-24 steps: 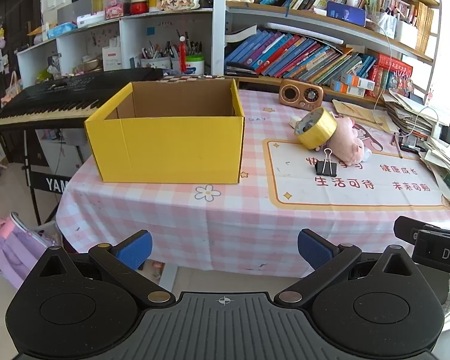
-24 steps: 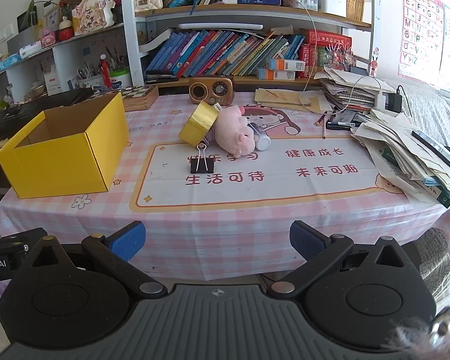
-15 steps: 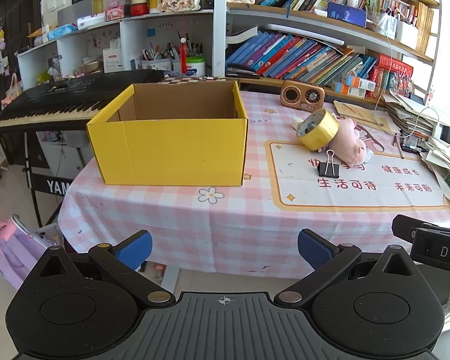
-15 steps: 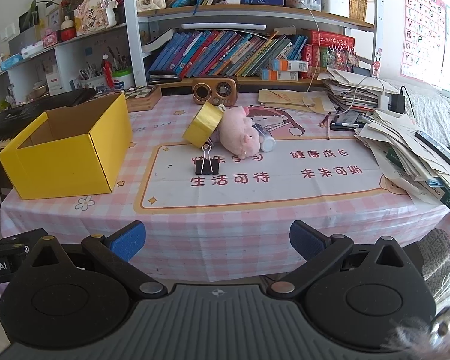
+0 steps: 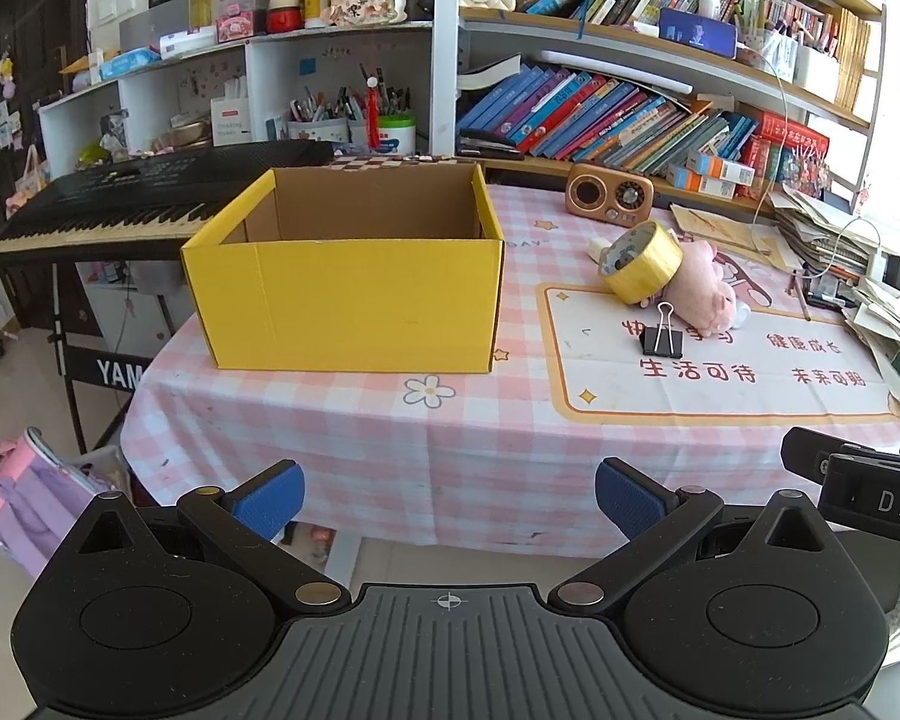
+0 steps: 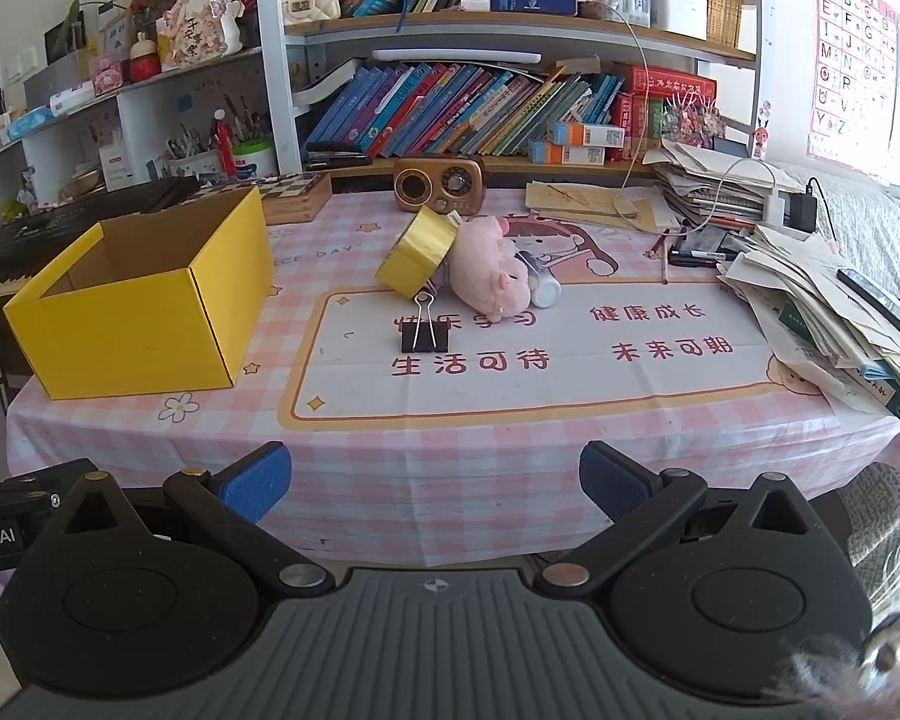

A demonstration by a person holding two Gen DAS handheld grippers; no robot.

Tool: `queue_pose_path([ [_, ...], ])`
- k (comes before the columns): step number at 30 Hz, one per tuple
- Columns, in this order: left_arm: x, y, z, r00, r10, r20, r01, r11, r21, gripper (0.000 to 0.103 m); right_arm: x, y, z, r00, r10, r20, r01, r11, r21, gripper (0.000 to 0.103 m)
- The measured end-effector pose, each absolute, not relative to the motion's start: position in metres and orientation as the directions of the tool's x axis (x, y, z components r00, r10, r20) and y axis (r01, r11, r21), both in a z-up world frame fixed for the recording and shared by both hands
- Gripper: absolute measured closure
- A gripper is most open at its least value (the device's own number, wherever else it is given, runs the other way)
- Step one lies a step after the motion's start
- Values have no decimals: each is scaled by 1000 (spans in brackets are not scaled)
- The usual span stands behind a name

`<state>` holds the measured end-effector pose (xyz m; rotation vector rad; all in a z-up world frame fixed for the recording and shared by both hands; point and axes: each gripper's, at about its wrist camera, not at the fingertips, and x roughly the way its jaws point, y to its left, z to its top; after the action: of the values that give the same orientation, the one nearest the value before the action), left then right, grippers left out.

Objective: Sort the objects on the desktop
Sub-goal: 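Move both tools toward the binder clip and spray bottle on the mat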

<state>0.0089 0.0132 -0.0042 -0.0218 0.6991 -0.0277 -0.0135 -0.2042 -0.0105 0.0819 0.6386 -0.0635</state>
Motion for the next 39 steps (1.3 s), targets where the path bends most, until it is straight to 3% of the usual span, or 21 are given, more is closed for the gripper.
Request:
queue_pose_path([
  [24, 8, 10, -9, 754, -54, -655, 52, 998, -23, 0, -16, -204, -14, 790, -30, -613, 90, 994, 67, 0],
  [39, 24, -11, -13, 728, -141, -671, 130, 989, -68, 0, -4, -229, -20, 777, -39, -628, 127, 987, 95, 0],
])
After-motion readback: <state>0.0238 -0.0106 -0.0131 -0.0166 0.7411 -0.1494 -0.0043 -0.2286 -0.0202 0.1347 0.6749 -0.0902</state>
